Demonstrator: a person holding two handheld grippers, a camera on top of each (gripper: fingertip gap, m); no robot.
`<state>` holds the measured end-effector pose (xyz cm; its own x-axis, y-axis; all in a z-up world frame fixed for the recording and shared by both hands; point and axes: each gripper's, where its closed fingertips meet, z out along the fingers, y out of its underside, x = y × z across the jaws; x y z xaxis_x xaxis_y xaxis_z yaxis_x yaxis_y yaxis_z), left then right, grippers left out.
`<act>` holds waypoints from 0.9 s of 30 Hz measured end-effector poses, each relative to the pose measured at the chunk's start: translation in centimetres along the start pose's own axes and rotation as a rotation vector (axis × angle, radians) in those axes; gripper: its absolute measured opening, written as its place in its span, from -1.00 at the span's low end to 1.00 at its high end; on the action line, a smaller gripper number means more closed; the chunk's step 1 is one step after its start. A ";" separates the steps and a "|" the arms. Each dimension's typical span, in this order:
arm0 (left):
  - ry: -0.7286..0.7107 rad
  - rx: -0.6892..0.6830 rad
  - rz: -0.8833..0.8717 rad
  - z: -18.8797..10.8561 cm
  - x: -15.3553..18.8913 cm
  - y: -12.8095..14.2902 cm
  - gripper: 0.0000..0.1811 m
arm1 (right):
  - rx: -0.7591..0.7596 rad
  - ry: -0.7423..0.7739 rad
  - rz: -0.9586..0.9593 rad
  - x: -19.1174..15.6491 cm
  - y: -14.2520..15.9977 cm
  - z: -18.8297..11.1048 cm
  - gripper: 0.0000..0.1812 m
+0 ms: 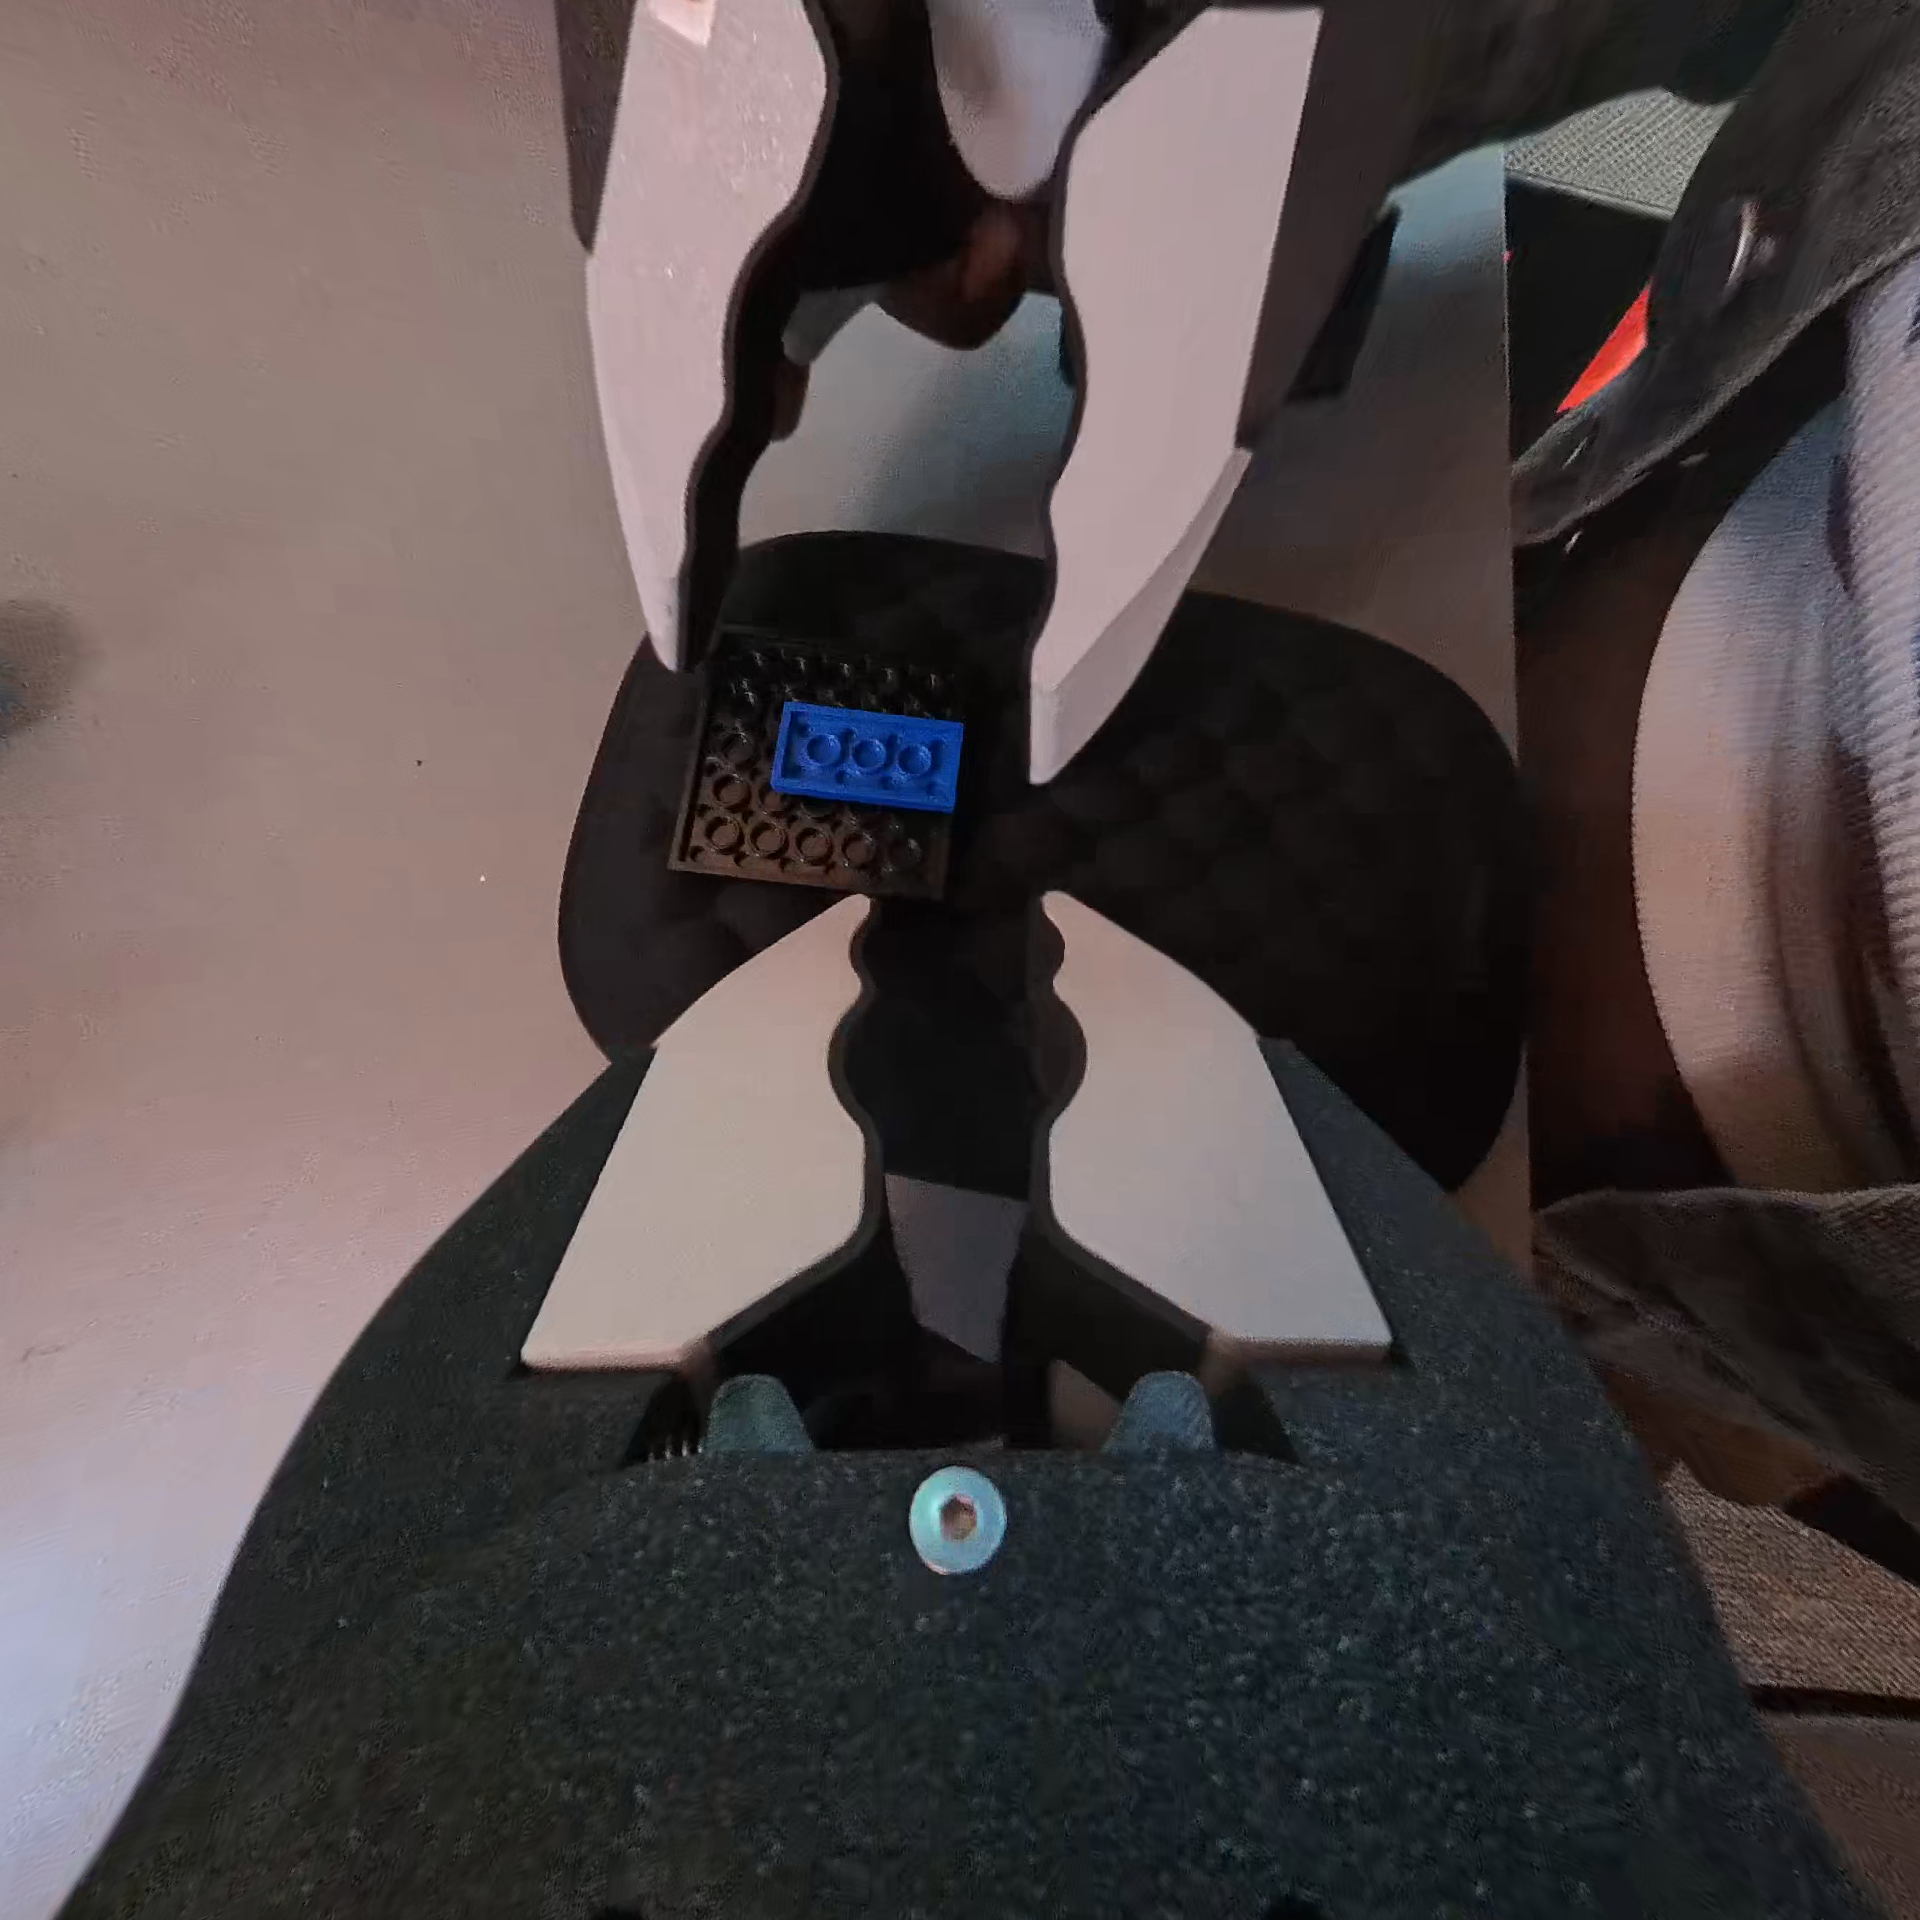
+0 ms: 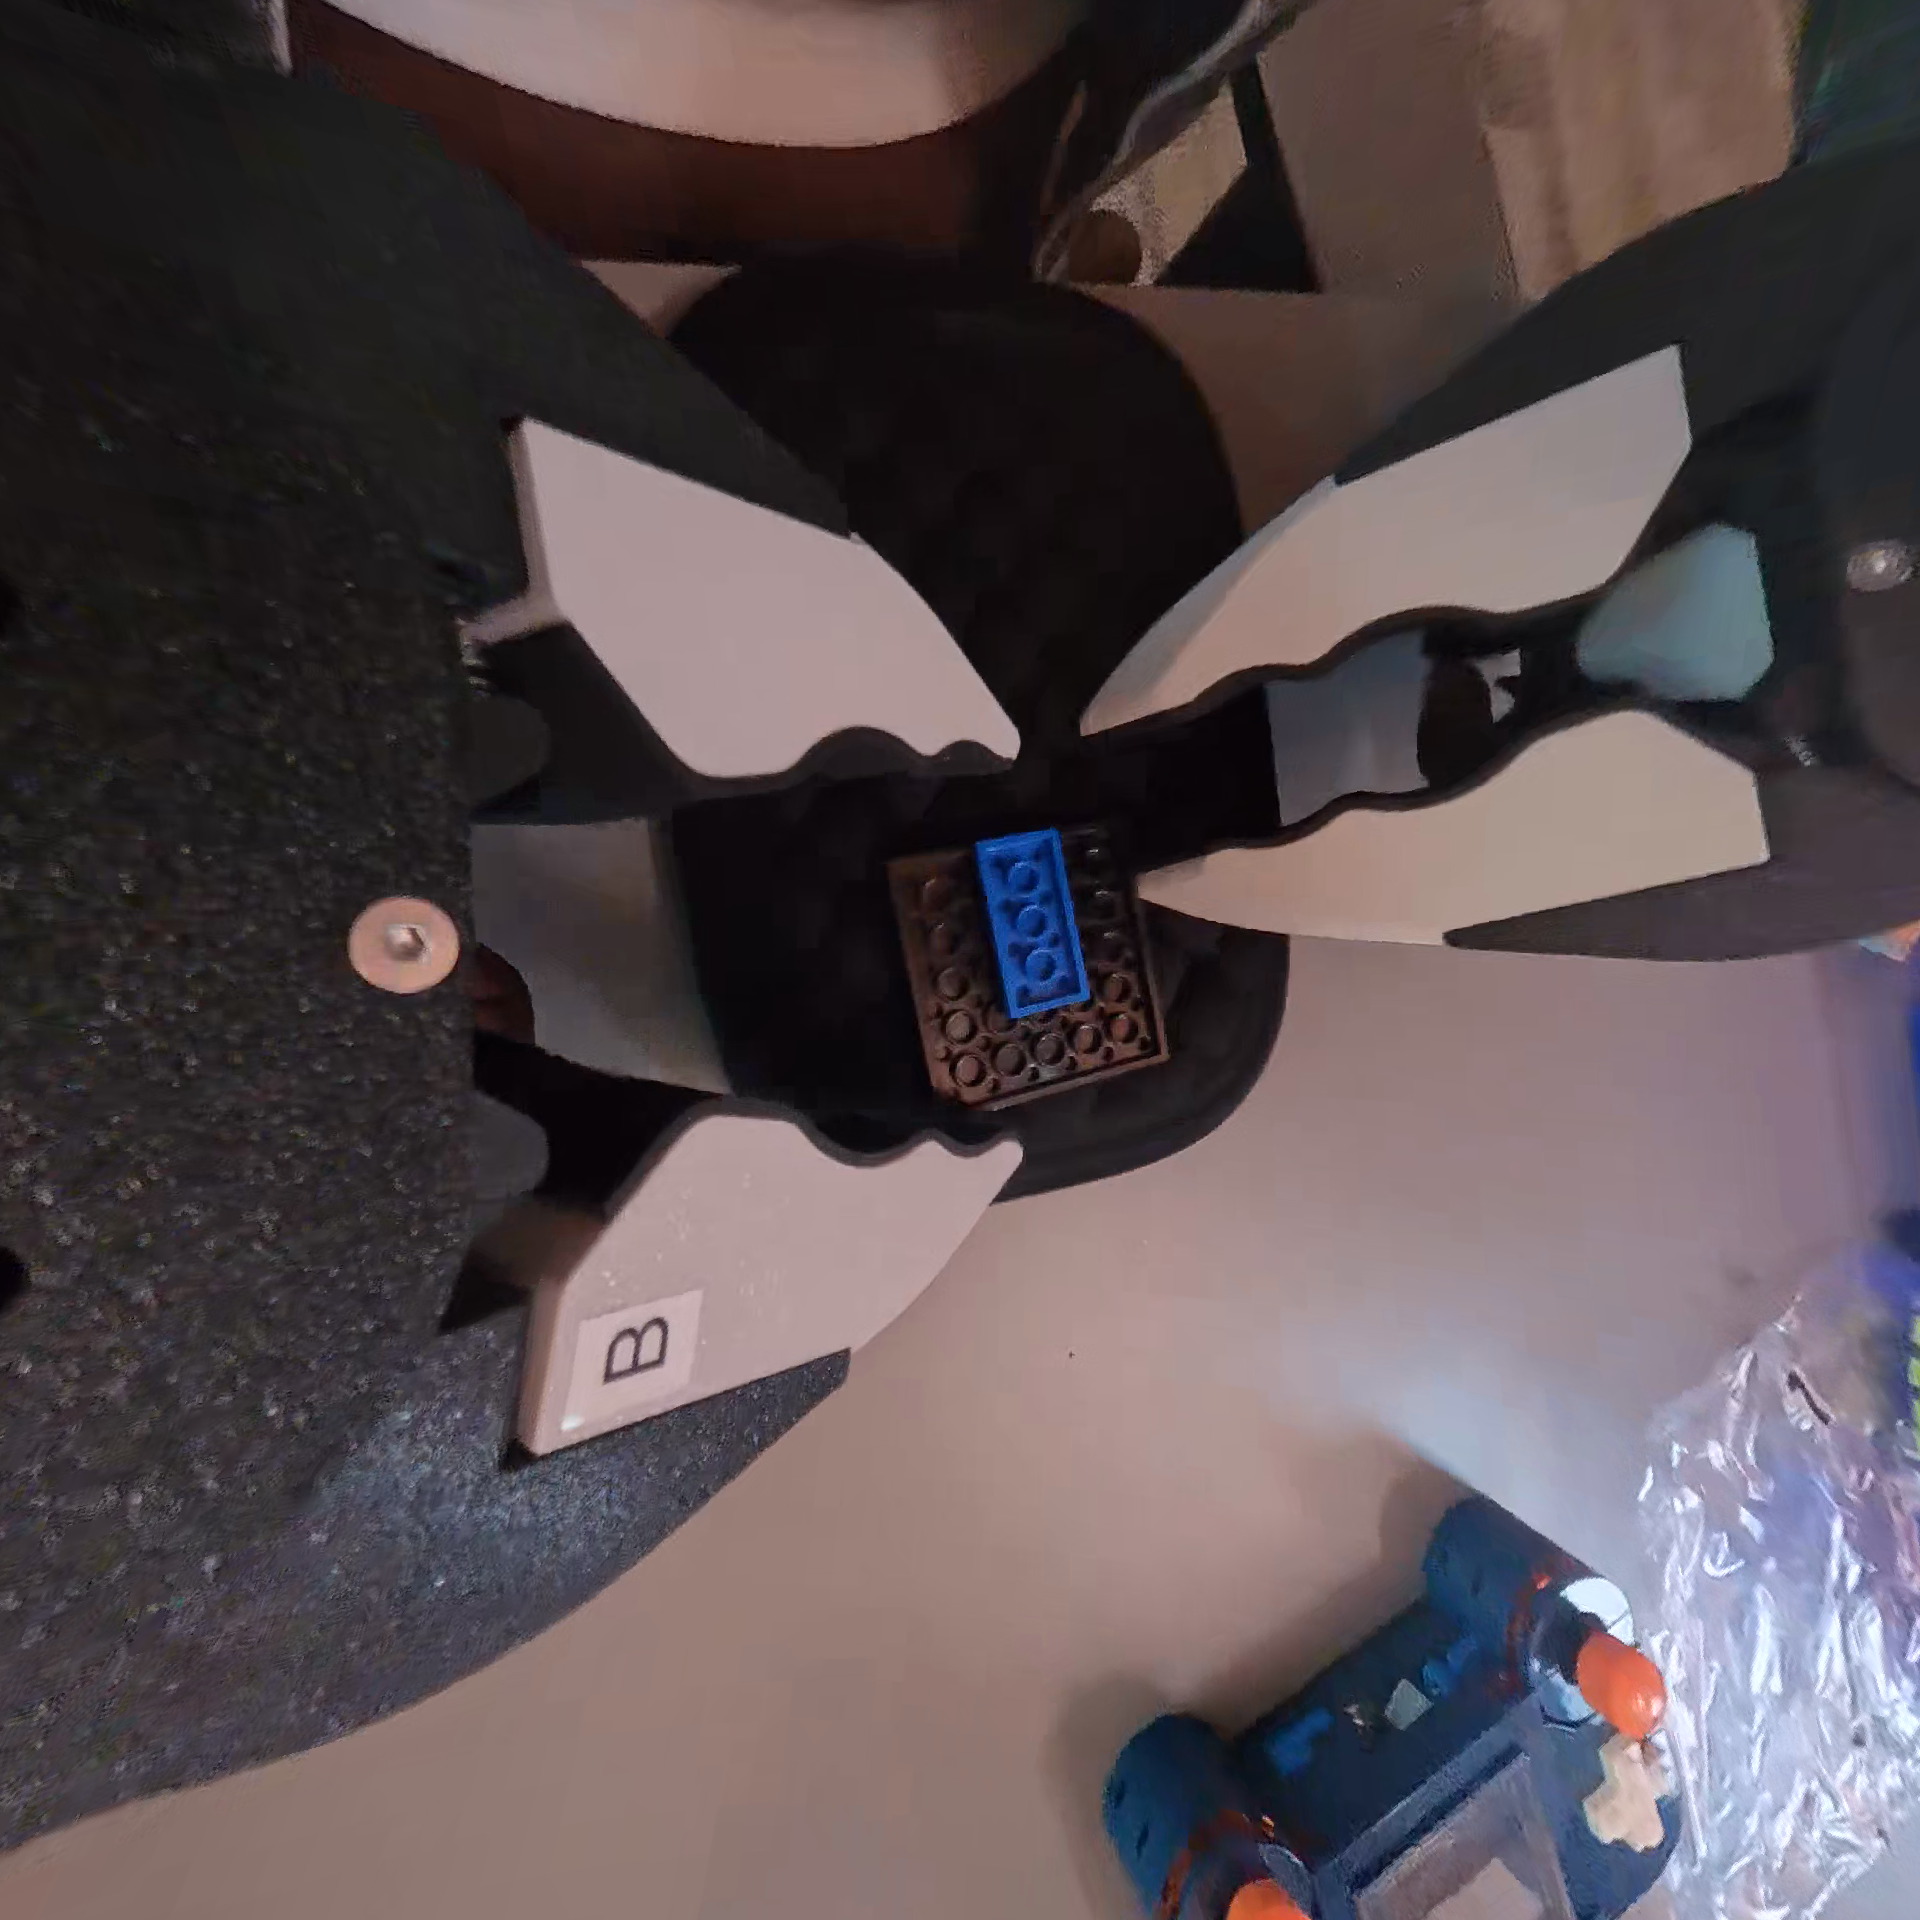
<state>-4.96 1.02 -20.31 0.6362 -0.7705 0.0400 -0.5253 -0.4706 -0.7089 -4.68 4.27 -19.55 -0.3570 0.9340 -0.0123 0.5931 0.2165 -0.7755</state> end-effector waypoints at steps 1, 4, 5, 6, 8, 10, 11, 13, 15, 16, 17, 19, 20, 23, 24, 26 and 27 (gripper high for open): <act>-0.001 0.003 -0.002 -0.1 0.0 -0.1 -0.73 | -0.015 0.000 -0.005 -0.1 0.4 0.2 -0.31; -0.044 0.035 0.002 -0.9 -0.8 -0.8 -0.73 | 0.013 -0.030 -0.045 -0.2 0.5 0.2 -0.36; -0.069 0.059 0.007 -1.3 -1.2 -1.4 -0.71 | 0.016 -0.053 -0.052 -0.4 0.4 0.0 -0.35; -0.076 0.077 0.006 -1.5 -1.4 -2.0 -0.66 | 0.016 -0.056 -0.062 -0.3 0.3 -0.3 -0.31; -0.047 0.086 0.006 -1.7 -1.1 -2.8 -0.63 | 0.018 -0.063 -0.089 -0.2 0.2 -1.1 -0.31; -0.036 0.082 0.036 -1.3 -1.1 -3.0 -0.62 | 0.083 -0.061 -0.088 -0.2 -0.8 -1.8 -0.56; -0.034 0.065 0.053 -1.1 -1.1 -2.9 -0.62 | 0.120 -0.059 -0.069 -0.2 -1.2 -1.9 -0.64; -0.026 0.032 0.074 -0.6 -1.3 -2.5 -0.62 | 0.136 -0.054 -0.040 -0.2 -1.3 -1.7 -0.75; -0.019 0.030 0.081 -0.3 -1.3 -2.6 -0.62 | 0.096 -0.039 -0.048 -0.1 -0.6 -1.2 -0.79; -0.011 0.034 0.083 -0.3 -1.3 -2.7 -0.62 | 0.072 -0.040 -0.050 -0.1 -0.2 -0.9 -0.78; -0.006 0.030 0.087 -0.2 -1.3 -2.7 -0.62 | 0.051 -0.047 -0.052 -0.2 0.2 -0.7 -0.78; 0.003 0.021 0.106 -0.1 -1.2 -2.7 -0.62 | 0.045 -0.048 -0.067 -0.3 0.3 -0.5 -0.78; 0.010 0.013 0.119 0.0 -1.2 -2.7 -0.61 | 0.034 -0.049 -0.072 -0.3 0.4 -0.5 -0.78; 0.042 -0.033 0.154 0.3 -1.0 -2.5 -0.60 | 0.014 -0.059 -0.084 -0.3 0.5 -0.4 -0.78; 0.054 -0.053 0.166 0.5 -1.0 -2.4 -0.59 | 0.008 -0.059 -0.092 -0.3 0.6 -0.3 -0.78; 0.073 -0.095 0.191 0.9 -0.9 -2.1 -0.59 | -0.001 -0.059 -0.102 -0.3 0.7 -0.3 -0.77; 0.081 -0.114 0.196 1.1 -1.0 -2.0 -0.59 | -0.005 -0.060 -0.104 -0.4 0.7 -0.3 -0.77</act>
<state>-3.90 3.19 -19.75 0.4709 -0.8816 -0.0307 -0.6973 -0.3507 -0.6251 -3.93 4.17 -19.91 -0.4598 0.8875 0.0301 0.5539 0.3132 -0.7714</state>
